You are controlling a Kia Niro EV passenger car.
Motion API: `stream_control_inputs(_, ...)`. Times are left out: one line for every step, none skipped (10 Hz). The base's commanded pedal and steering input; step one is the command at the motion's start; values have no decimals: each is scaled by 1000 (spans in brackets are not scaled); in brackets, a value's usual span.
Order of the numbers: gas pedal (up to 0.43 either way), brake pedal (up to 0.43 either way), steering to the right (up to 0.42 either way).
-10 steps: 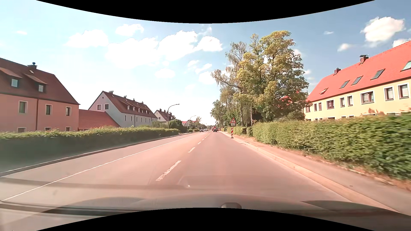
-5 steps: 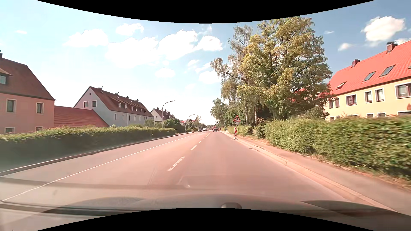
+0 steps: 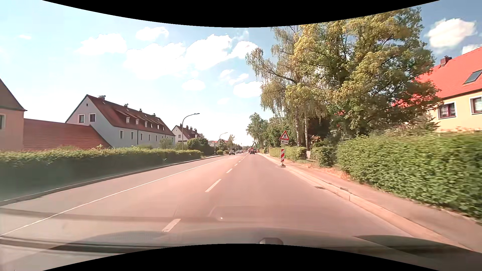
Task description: Follow the waypoints while adhering to traffic rules and regulations
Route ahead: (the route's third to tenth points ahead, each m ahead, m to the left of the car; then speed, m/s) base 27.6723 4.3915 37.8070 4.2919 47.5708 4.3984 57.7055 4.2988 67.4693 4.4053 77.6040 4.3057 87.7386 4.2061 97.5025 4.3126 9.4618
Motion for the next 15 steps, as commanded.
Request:
stream_control_inputs(79, 0, -1)
stream_control_inputs(79, 0, -1)
stream_control_inputs(79, 0, -1)
stream_control_inputs(79, 0, -1)
stream_control_inputs(79, 0, -1)
stream_control_inputs(79, 0, -1)
stream_control_inputs(79, 0, -1)
stream_control_inputs(67, 0, -1)
stream_control_inputs(67, 0, -1)
stream_control_inputs(67, 0, -1)
stream_control_inputs(67, 0, -1)
stream_control_inputs(67, 0, -1)
stream_control_inputs(67, 0, -1)
stream_control_inputs(67, 0, -1)
stream_control_inputs(67, 0, -1)
